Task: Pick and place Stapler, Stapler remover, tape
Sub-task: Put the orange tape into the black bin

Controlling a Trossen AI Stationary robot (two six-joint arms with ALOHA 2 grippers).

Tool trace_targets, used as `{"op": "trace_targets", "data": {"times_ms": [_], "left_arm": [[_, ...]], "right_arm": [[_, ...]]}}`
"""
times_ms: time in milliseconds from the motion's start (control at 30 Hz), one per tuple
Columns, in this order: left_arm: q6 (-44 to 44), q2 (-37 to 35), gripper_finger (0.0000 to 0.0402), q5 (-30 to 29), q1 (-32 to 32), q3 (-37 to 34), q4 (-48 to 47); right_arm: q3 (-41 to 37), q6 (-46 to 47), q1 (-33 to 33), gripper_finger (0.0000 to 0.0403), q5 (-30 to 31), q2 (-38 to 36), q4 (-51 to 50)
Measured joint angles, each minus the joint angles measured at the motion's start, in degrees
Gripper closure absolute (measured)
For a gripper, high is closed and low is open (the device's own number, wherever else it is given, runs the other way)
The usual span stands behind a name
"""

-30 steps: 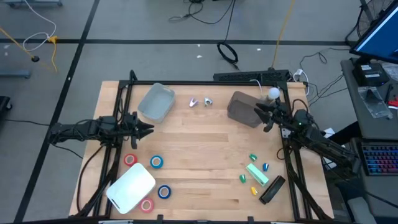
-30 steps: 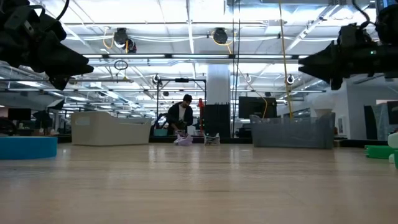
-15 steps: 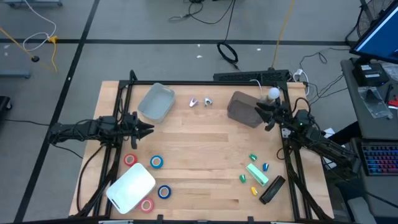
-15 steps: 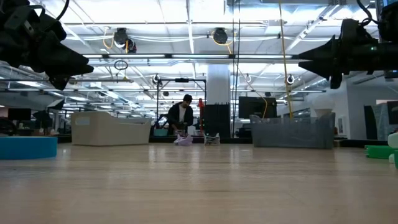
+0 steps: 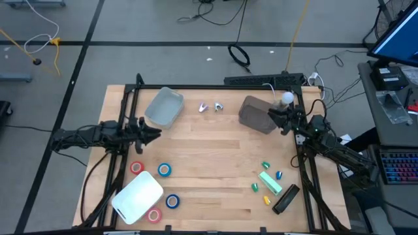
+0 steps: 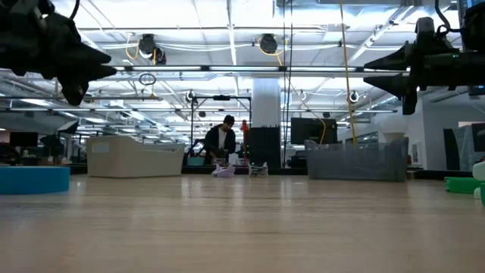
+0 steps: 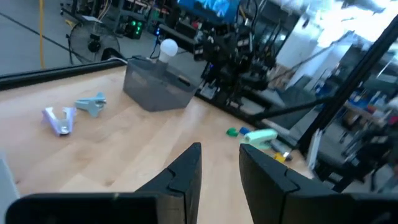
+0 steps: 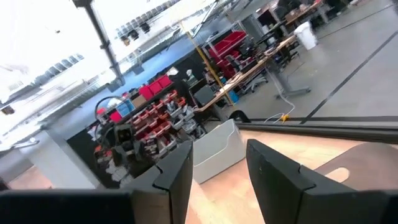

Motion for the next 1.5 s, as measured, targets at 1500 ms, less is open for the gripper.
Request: {"op": "trace_targets", "data": {"times_ms": [1500], "left_arm": [[-21.8, 26.8, 0.0293, 3.1, -3.0, 14.9, -8.2]], "right_arm": [[0.0, 0.0, 0.0, 0.0261, -3.0, 0.0, -0.1]]}}
